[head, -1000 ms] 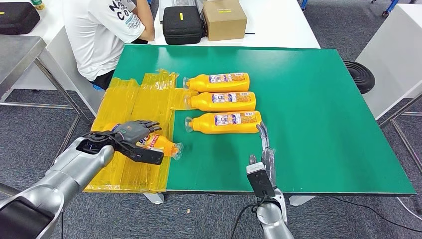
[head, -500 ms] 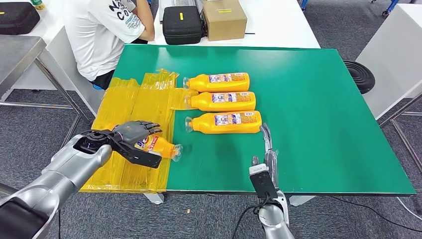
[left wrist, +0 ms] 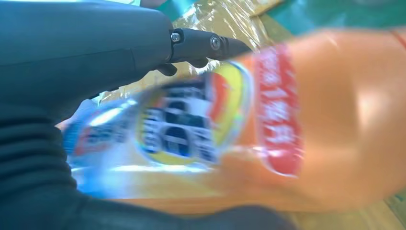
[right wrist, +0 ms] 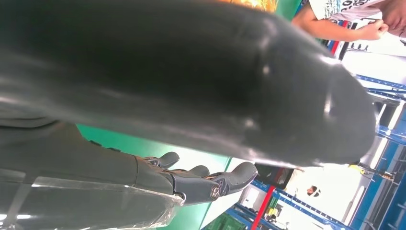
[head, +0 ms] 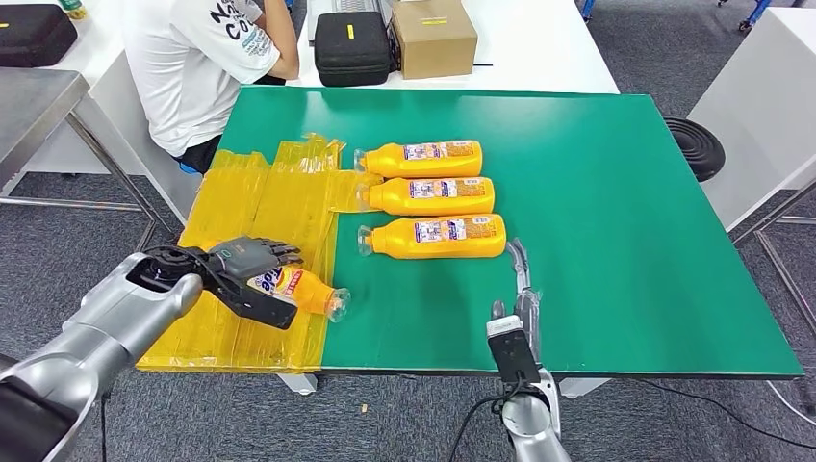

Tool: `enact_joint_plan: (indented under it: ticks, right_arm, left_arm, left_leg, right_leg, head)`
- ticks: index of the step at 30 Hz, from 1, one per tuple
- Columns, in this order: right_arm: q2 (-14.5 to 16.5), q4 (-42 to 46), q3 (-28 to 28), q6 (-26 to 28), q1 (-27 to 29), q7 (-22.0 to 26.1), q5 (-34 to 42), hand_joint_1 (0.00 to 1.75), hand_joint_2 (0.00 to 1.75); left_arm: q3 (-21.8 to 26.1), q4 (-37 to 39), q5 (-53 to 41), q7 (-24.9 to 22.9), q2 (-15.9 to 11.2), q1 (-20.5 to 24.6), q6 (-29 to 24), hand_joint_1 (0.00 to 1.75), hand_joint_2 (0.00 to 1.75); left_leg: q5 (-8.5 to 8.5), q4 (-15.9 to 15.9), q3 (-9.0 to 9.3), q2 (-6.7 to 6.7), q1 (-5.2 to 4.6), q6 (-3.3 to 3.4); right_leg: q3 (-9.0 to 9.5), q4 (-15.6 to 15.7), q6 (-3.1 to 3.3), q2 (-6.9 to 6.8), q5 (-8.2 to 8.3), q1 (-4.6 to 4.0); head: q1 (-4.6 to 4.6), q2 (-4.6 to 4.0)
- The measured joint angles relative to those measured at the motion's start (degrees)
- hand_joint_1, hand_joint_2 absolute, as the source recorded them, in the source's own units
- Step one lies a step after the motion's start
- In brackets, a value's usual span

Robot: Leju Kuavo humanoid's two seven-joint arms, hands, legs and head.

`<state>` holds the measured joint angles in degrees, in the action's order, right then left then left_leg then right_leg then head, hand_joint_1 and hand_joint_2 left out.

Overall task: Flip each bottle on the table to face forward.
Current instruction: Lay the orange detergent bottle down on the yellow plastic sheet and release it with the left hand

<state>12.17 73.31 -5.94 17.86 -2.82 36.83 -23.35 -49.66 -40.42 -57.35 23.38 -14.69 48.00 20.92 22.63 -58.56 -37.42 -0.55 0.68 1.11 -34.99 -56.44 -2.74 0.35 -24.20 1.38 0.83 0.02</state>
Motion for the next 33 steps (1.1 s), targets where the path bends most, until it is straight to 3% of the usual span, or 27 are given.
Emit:
enact_joint_plan:
  ticks: [13, 18, 23, 26, 30, 33]
  right_arm:
    - [0.0, 0.2, 0.3, -0.2, 0.0, -0.7, 0.3, 0.0, 0.0]
    - [0.0, 0.2, 0.3, -0.3, -0.2, -0.9, 0.4, 0.0, 0.0]
    - [0.0, 0.2, 0.4, -0.6, -0.6, -1.1, 0.4, 0.0, 0.0]
    - [0.0, 0.2, 0.4, 0.0, -0.9, -2.1, -1.6, 0.0, 0.0]
    - [-0.3, 0.2, 0.4, 1.5, -1.2, -5.1, -7.9, 0.0, 0.0]
    - [-0.6, 0.2, 0.4, 1.6, -1.5, -5.8, -9.0, 0.0, 0.0]
  left_arm:
    - [0.5, -13.7, 7.8, -0.8, -8.0, 0.9, 3.8, 0.0, 0.0]
    - [1.2, -17.0, 9.0, -0.6, -9.6, 1.0, 4.8, 0.0, 0.0]
    - [1.6, -18.6, 11.2, 0.6, -10.2, 0.7, 4.5, 0.0, 0.0]
    - [3.0, -19.2, 14.4, 0.4, -10.1, -1.1, 1.2, 0.0, 0.0]
    - [8.1, -18.4, 17.1, -1.6, -7.5, -6.6, -7.9, 0.0, 0.0]
    - [10.3, -17.4, 17.1, -1.7, -5.7, -9.2, -9.7, 0.0, 0.0]
  left_leg:
    - [-0.01, 0.0, 0.0, 0.0, 0.0, -0.01]
    - [-0.01, 0.0, 0.0, -0.01, 0.01, -0.02]
    - [-0.01, 0.0, -0.02, -0.01, 0.0, -0.02]
    - [-0.01, 0.0, 0.0, 0.01, 0.0, -0.02]
    - [-0.01, 0.0, -0.01, 0.0, -0.01, -0.02]
    - [0.0, 0.0, -0.02, 0.01, -0.01, -0.02]
  right_leg:
    - [0.0, 0.0, 0.0, 0.0, 0.0, 0.0]
    - [0.0, 0.0, 0.01, -0.01, 0.0, 0.0]
    - [0.01, 0.0, 0.0, -0.01, 0.0, 0.0]
    - [0.0, 0.0, 0.0, 0.0, -0.01, 0.01]
    - [-0.03, 0.0, 0.01, -0.01, -0.01, 0.02]
    - [-0.04, 0.0, 0.01, 0.0, -0.01, 0.02]
  head:
    - [0.0, 0.0]
    - [-0.01, 0.0]
    - [-0.01, 0.0]
    - [0.01, 0.0]
    - [-0.01, 0.0]
    - [-0.01, 0.0]
